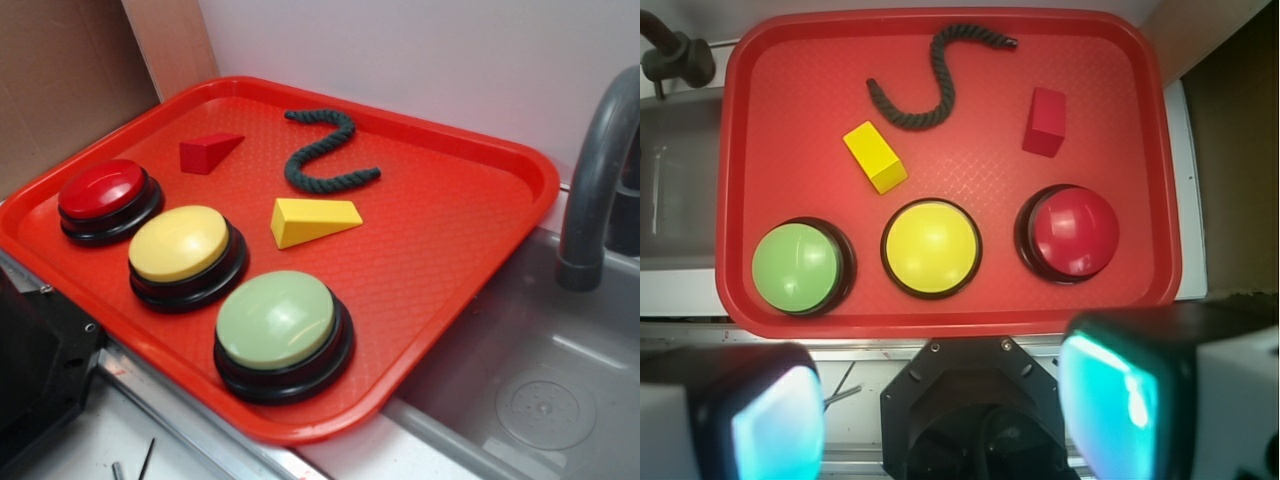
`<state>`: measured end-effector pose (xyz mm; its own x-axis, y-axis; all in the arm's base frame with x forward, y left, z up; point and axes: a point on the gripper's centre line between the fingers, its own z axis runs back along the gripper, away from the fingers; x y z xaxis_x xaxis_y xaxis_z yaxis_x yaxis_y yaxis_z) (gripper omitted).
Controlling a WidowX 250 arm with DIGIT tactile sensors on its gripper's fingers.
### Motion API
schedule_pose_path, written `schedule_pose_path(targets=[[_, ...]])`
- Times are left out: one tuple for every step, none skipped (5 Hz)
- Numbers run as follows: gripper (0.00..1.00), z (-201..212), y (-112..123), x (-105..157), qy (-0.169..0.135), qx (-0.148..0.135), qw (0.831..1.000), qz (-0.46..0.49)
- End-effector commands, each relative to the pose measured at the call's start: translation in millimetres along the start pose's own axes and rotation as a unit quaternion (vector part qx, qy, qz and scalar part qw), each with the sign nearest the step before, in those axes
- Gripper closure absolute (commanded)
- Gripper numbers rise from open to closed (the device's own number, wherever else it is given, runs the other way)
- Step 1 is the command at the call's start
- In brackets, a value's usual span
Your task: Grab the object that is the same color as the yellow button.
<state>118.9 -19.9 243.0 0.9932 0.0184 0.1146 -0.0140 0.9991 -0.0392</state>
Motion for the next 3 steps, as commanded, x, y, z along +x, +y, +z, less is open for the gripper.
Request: schedule_pose_path(targets=[[0.00,0,0,0,0.000,0.000,1.000,0.000],[0.00,-10,-5,8,-0.003,0.009,0.999,-0.034],[0.00,-31,-13,22,-0.008,0.009,0.996,-0.093]])
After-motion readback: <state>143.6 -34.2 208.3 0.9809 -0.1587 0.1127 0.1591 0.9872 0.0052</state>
